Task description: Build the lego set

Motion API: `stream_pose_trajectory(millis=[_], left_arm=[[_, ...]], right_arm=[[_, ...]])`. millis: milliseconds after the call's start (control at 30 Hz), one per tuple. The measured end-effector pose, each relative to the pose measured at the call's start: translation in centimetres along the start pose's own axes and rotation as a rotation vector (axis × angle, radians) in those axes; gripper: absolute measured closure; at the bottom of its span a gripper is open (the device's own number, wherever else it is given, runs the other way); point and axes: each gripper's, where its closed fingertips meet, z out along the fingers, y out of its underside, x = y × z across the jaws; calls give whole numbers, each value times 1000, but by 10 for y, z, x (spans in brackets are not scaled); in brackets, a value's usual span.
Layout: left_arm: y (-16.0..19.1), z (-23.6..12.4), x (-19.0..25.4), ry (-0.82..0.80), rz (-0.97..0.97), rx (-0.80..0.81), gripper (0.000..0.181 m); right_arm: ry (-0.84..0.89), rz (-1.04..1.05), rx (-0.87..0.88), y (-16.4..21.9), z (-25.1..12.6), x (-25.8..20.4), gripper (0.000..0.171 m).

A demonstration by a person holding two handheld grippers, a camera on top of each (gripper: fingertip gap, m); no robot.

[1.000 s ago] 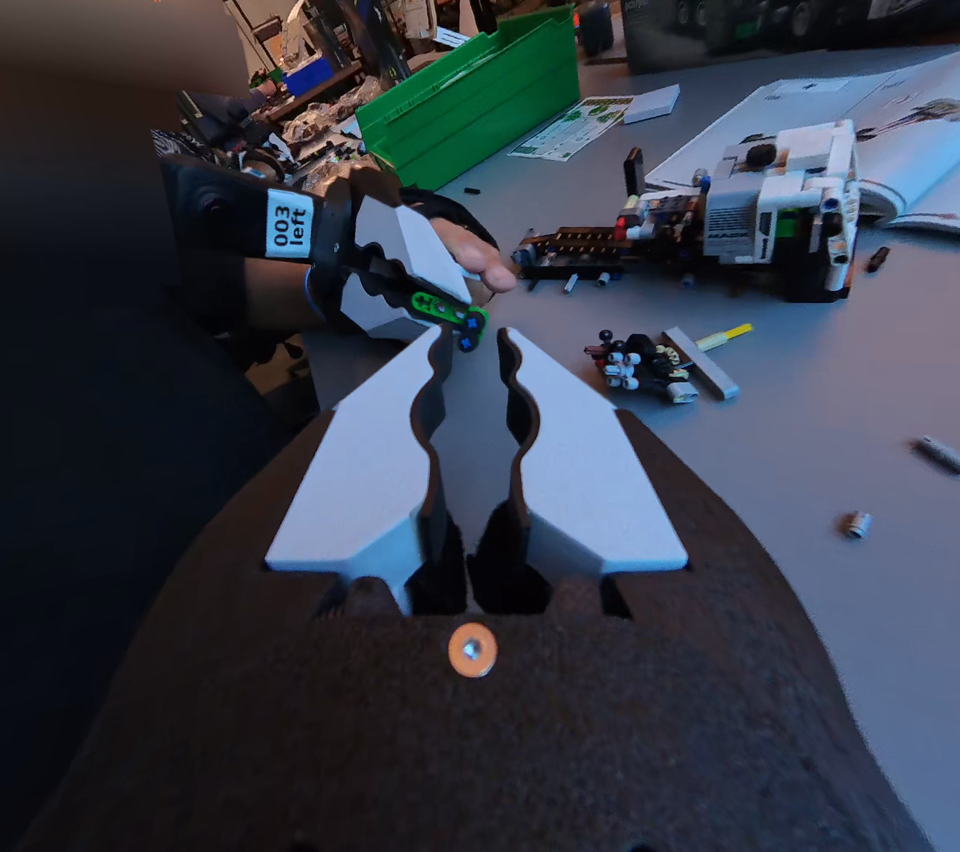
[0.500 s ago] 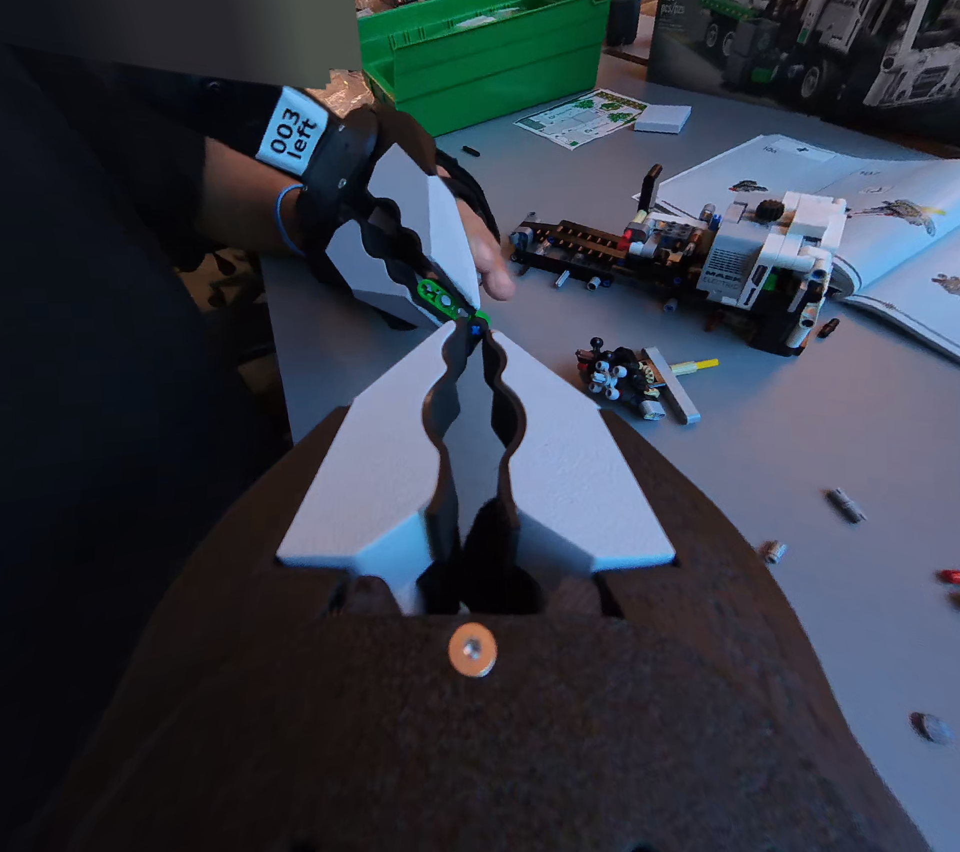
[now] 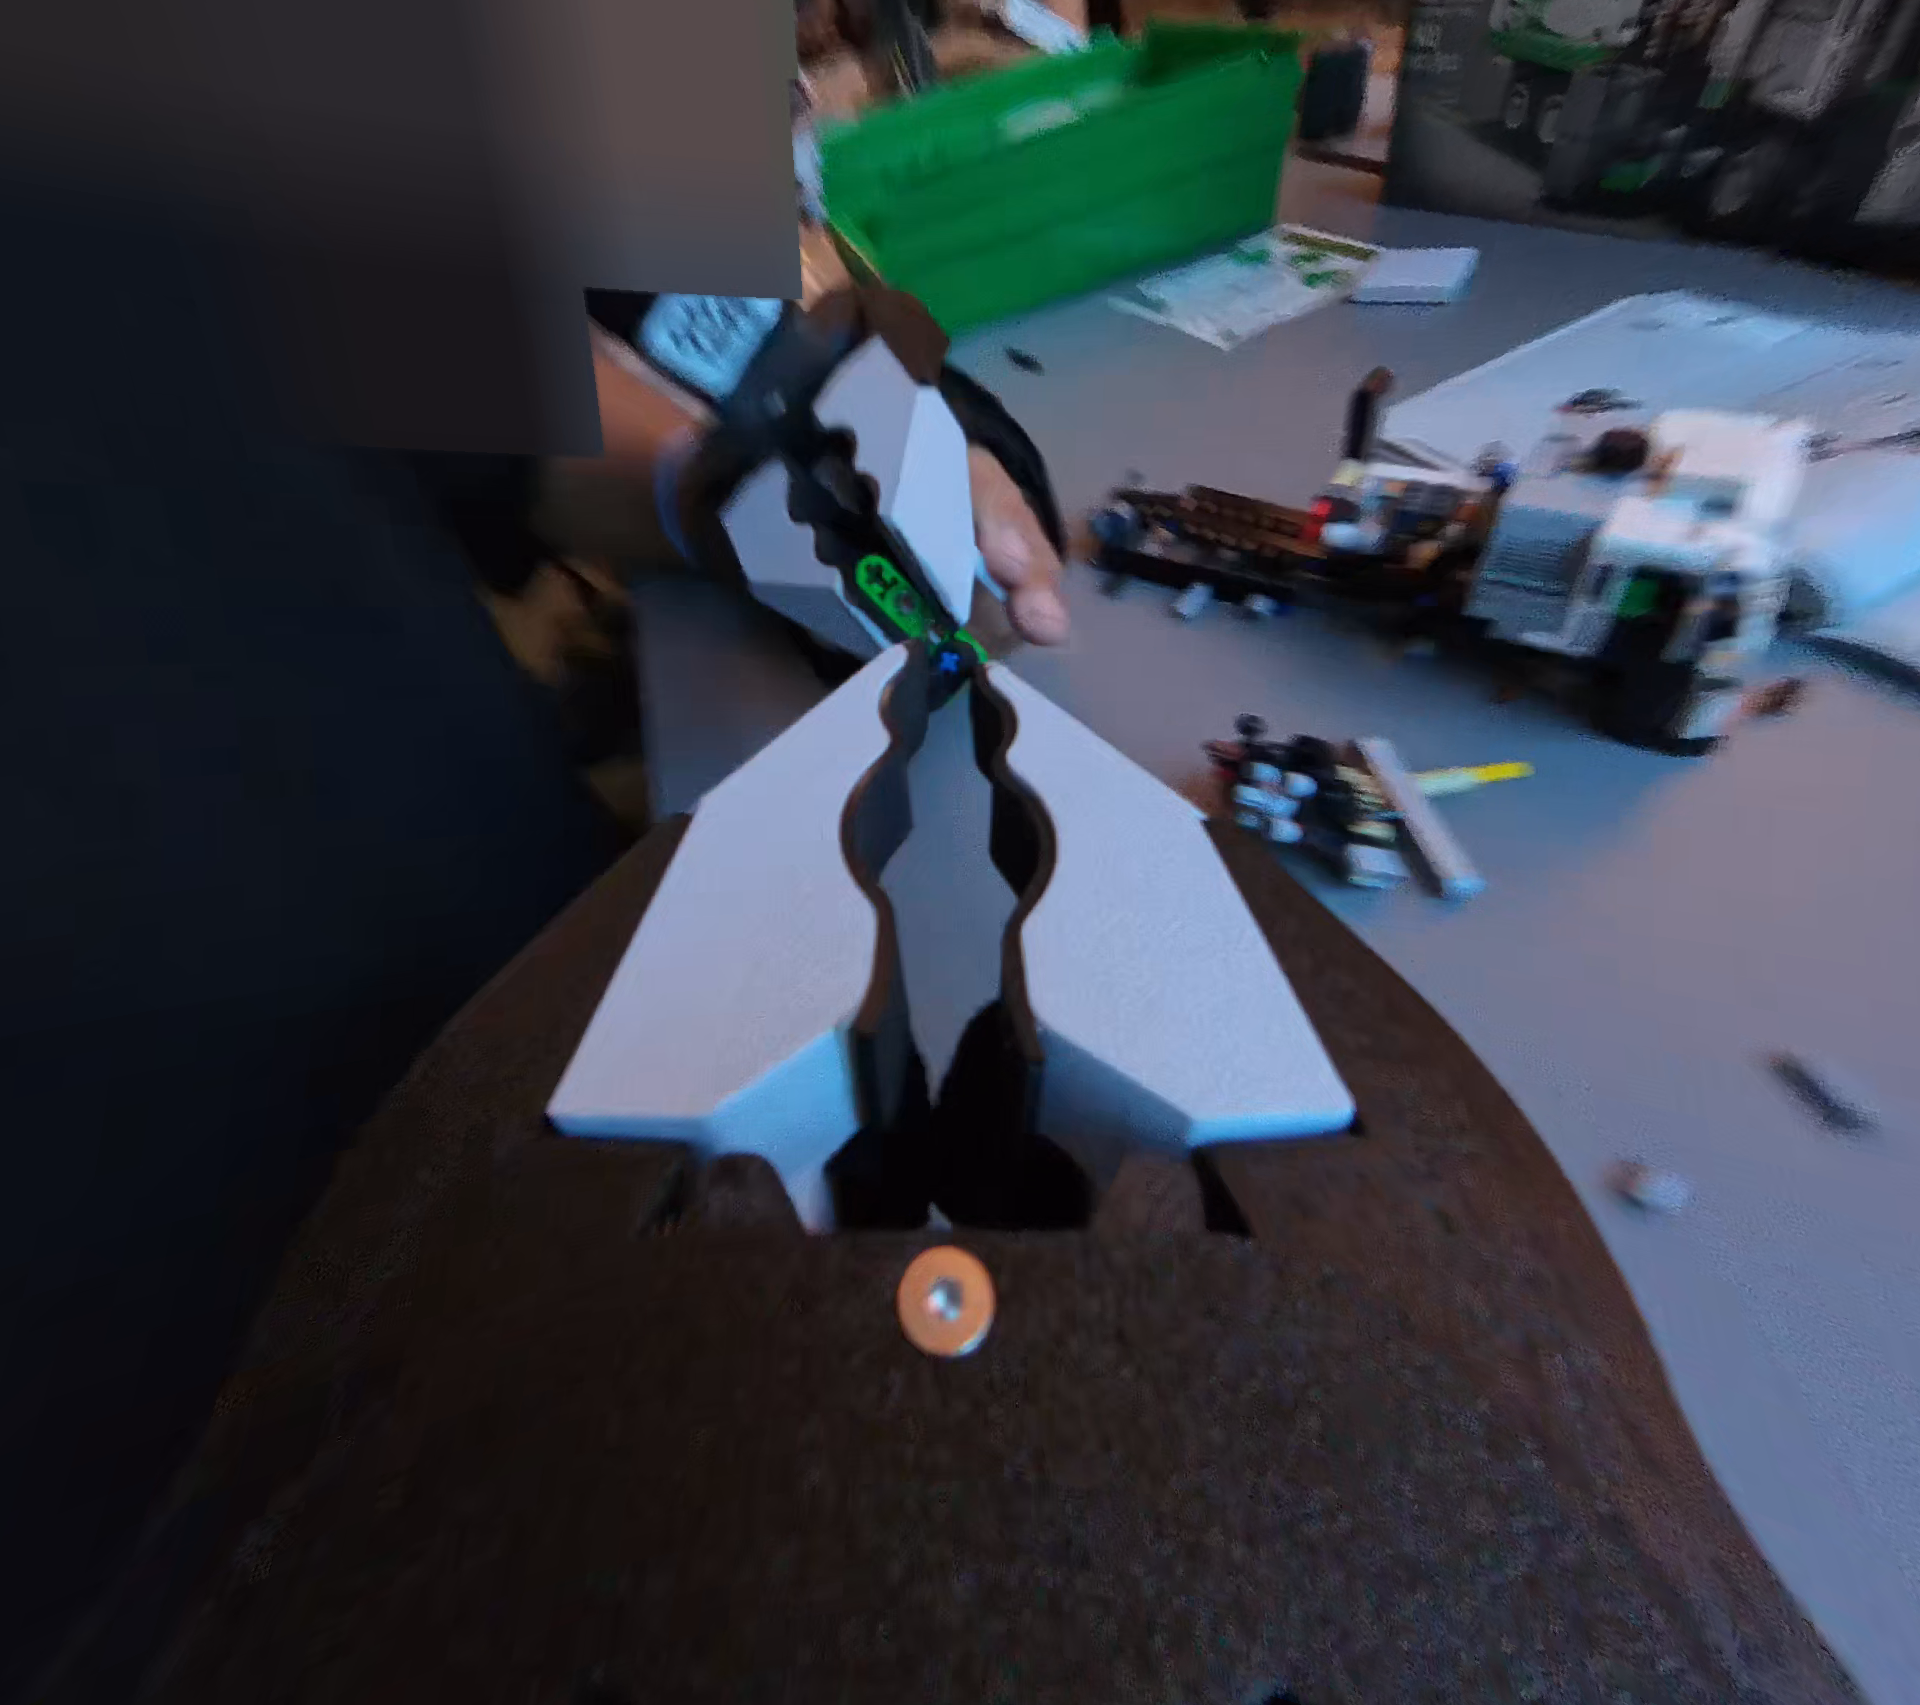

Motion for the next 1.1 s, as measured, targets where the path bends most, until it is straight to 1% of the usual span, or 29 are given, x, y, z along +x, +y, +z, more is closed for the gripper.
stream_pose_trajectory(millis=[33,67,100,167,233,300,333,367,467,500,533,600,700,833,900,967,1033,1100], left_arm=[[-5,-1,-1,-10,14,33,176],[-8,-1,-1,-15,24,65,176],[-12,-2,-1,-18,19,100,176],[-19,-4,-1,-8,-33,148,176],[-24,-6,0,3,-68,187,176],[-25,-6,2,14,-78,191,176],[-26,-7,2,10,-72,194,176],[-26,-7,2,13,-71,195,176],[-27,-8,1,14,-78,201,177],[-27,-9,1,12,-76,201,177],[-27,-8,1,11,-71,200,177],[-28,-8,3,13,-67,207,176],[-24,-8,0,4,-63,192,176],[-4,-5,-7,-25,-44,67,175],[7,-2,-7,-24,-12,-6,171],[14,0,-6,-36,34,-54,176],[20,1,-5,-36,66,-94,176],[20,1,-4,-20,13,-94,176]], right_arm=[[-76,121,61,-4,-2,-3,159],[-155,247,106,-5,-3,-4,147],[-235,367,143,-6,-3,-6,140],[-386,569,230,-9,0,-11,140],[-542,721,298,-13,4,-19,139],[-629,779,333,-16,7,-26,144],[-653,785,355,-18,7,-27,151],[-668,795,375,-21,6,-27,152],[-694,810,385,-24,5,-28,148],[-692,817,384,-24,5,-28,149],[-677,816,373,-22,7,-27,155],[-688,811,371,-22,7,-28,156],[-647,819,371,-19,9,-24,156],[-489,767,336,-10,5,-3,156],[-385,718,271,-2,4,6,156],[-338,695,219,2,4,6,156],[-283,686,159,7,6,8,156],[-262,662,134,7,6,7,155]])
